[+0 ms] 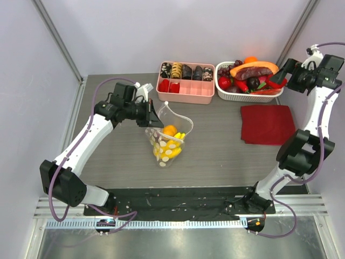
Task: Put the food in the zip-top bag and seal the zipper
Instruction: Place the fake vegetable in the zipper food storage bag, then pick up the fake vegetable from the bin.
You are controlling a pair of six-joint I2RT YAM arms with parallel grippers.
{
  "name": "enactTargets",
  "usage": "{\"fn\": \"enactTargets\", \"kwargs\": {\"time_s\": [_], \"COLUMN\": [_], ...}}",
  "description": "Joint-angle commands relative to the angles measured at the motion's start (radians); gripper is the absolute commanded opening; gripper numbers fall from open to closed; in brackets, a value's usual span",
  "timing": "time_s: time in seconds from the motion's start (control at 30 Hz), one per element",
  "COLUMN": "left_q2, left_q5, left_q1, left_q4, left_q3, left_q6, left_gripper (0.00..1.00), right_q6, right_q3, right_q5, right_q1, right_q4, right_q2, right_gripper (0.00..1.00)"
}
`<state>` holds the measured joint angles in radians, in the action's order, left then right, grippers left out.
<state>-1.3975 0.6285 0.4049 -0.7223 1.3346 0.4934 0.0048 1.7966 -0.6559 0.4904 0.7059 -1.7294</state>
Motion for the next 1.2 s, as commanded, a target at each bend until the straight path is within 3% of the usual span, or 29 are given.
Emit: {"fn": "enactTargets", "kwargs": {"time_s": [0.0, 0.27, 0.4, 0.63, 0.83, 1.17], "left_q2": [0.028, 0.02, 0.009, 0.008, 0.006, 0.0], "left_q5": [0.008, 0.019, 0.034, 0.036, 0.033, 0.034], "left_q1": [-0.003, -0.003, -0.005, -0.005, -0.005, -0.005], "left_q4": [0.061, 0.081, 0.092, 0.087, 0.075, 0.075], "left_q3": [-0.003, -0.015, -0.017, -0.04, -0.043, -0.054], "left_q6": [0.013, 0.007, 0.016, 0.001, -0.012, -0.009], "left_gripper": [0.0, 0.0, 0.0, 0.0, 0.0, 0.0], "right_q6": [-0.08, -0.124, -0.153, -0.504, -0.921, -1.034], "right_q3": [0.124, 0.222, 0.306, 0.293, 0.15, 0.153], "right_q5": [0.068, 0.366, 0.375, 0.242, 0.32, 0.496], "right_q1": [0.004, -0.016, -0.026, -0.036, -0.118, -0.194], "right_q4": [0.018, -0.12, -0.118, -0.194, -0.267, -0.351], "right_q2": [-0.094, -0.257, -0.357, -0.368, -0.32, -0.386], "right_gripper": [0.98, 0.98, 0.98, 1.0, 1.0, 1.0]}}
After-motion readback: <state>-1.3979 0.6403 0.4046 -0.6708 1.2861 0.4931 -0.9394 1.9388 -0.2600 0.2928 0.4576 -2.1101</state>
